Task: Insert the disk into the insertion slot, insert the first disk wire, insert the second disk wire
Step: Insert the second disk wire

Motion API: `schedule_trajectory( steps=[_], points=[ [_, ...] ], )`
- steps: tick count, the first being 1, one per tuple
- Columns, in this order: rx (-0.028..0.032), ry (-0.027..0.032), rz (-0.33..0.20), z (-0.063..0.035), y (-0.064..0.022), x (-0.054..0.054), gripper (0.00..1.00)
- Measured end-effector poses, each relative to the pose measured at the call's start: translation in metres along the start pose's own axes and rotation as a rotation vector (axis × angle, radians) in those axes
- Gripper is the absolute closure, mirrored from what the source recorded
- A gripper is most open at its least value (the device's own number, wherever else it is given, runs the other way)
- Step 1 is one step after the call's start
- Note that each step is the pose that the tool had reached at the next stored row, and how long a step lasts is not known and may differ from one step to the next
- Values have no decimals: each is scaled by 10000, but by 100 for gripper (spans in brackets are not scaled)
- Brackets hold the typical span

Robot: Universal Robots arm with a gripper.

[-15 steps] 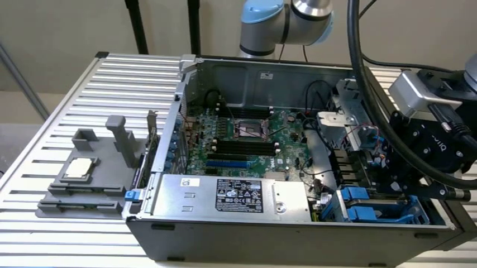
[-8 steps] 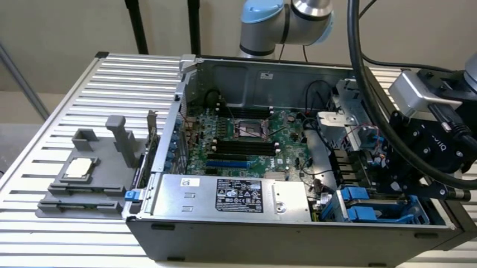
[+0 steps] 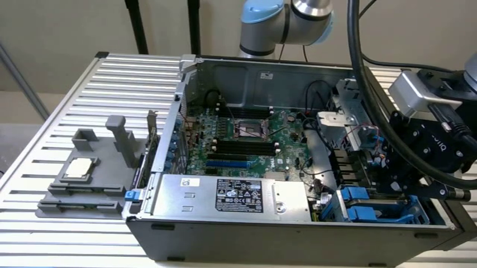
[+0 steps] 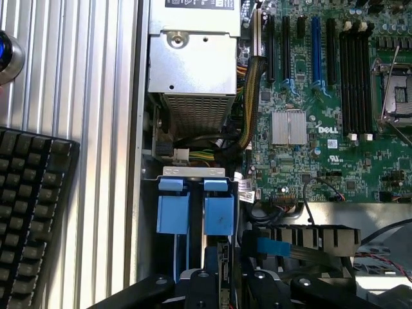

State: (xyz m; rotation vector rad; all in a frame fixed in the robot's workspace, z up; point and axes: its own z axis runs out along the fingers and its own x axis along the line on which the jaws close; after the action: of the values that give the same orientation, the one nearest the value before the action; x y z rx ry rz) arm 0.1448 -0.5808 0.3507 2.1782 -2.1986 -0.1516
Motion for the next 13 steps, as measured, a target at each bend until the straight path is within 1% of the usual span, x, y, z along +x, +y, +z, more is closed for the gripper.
schedule_trajectory(
  steps=[13],
  points=[
    [0, 2, -12, 0, 0, 0, 75]
  ],
)
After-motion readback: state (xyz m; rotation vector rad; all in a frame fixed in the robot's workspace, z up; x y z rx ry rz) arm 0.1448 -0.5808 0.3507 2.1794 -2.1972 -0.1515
